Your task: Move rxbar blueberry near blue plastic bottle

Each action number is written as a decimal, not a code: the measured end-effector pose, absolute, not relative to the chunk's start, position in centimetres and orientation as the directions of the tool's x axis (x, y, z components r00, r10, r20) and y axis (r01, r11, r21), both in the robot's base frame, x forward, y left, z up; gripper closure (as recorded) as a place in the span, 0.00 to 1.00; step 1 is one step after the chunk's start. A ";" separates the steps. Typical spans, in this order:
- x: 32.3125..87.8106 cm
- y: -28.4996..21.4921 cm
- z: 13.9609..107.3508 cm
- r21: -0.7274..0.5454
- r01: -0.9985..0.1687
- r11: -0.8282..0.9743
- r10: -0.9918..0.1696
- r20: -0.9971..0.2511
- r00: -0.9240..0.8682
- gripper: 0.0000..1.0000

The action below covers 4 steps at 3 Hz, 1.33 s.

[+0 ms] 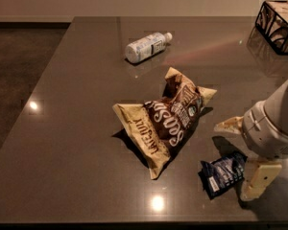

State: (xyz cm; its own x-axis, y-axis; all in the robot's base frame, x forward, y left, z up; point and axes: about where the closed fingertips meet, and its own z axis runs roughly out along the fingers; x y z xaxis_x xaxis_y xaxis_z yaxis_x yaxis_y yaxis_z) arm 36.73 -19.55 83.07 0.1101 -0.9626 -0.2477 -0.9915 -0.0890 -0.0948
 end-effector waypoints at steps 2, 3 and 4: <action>37.2 -20.8 83.0 -0.043 -0.997 -0.068 -0.969 -0.235 0.076 0.62; 37.2 -20.8 83.2 -0.043 -0.997 -0.067 -0.969 -0.235 0.076 0.87; 38.0 -21.0 85.0 -0.032 -0.999 0.016 -0.967 -0.254 -0.008 1.00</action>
Offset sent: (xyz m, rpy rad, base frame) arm 0.0109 -0.0221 0.0038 -0.0296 0.0976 -0.0676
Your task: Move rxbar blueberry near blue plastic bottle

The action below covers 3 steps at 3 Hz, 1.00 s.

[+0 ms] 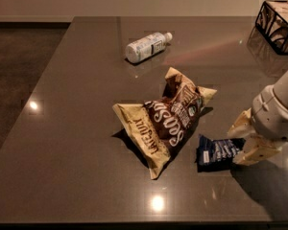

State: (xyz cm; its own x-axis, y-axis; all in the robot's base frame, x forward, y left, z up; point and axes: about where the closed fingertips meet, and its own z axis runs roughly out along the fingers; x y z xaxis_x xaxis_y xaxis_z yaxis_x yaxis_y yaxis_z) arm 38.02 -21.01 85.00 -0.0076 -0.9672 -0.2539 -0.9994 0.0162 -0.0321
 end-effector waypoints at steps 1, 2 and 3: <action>40.2 -22.0 87.6 -0.024 -0.987 0.156 -0.948 -0.283 -0.143 1.00; 43.1 -22.8 89.6 -0.013 -0.963 0.271 -0.920 -0.298 -0.255 1.00; 46.0 -23.0 91.0 -0.006 -0.929 0.370 -0.885 -0.308 -0.351 1.00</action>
Offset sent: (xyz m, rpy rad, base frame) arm 0.0873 -0.0297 0.0740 0.0683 0.0271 -0.4127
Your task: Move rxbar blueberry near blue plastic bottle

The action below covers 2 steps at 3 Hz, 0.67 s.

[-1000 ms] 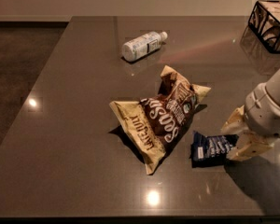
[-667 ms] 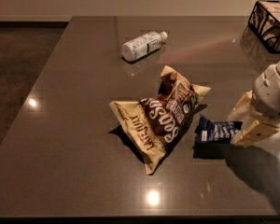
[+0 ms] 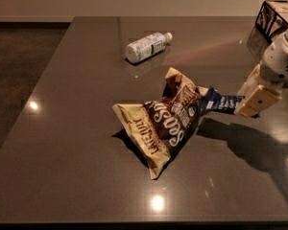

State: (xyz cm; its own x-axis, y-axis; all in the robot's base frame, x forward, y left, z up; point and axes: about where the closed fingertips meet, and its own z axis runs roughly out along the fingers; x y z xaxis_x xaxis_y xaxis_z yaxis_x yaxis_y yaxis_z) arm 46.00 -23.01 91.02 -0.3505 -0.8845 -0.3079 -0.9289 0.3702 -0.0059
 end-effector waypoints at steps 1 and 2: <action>48.5 -22.8 92.1 -0.006 -0.902 0.432 -0.857 -0.314 -0.408 1.00; 50.8 -22.2 93.1 -0.019 -0.876 0.482 -0.830 -0.330 -0.449 1.00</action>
Offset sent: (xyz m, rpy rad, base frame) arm 0.0632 0.0093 0.0275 0.0147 0.0013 -0.1730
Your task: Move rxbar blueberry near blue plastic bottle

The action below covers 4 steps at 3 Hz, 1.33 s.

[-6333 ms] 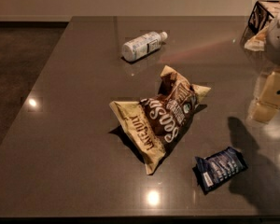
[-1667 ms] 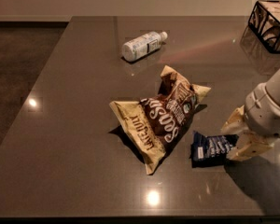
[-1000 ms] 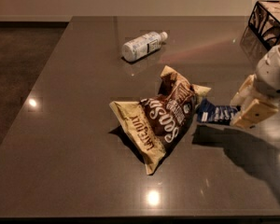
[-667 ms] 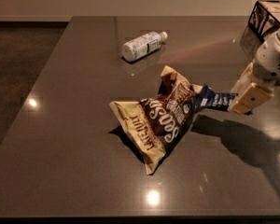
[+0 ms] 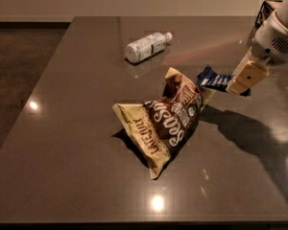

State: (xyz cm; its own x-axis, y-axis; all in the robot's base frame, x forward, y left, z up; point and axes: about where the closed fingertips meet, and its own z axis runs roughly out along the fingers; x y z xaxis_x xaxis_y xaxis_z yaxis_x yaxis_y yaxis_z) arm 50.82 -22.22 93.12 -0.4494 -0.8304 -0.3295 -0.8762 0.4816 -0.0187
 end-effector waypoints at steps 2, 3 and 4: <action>53.2 -21.6 93.7 -0.044 -0.848 0.528 -0.803 -0.349 -0.483 1.00; 57.2 -20.8 93.9 -0.053 -0.814 0.579 -0.769 -0.367 -0.523 1.00; 61.7 -19.8 94.0 -0.063 -0.790 0.610 -0.746 -0.380 -0.546 1.00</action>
Offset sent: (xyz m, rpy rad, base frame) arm 0.0559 0.0133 0.0120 0.0098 -0.0573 -0.1325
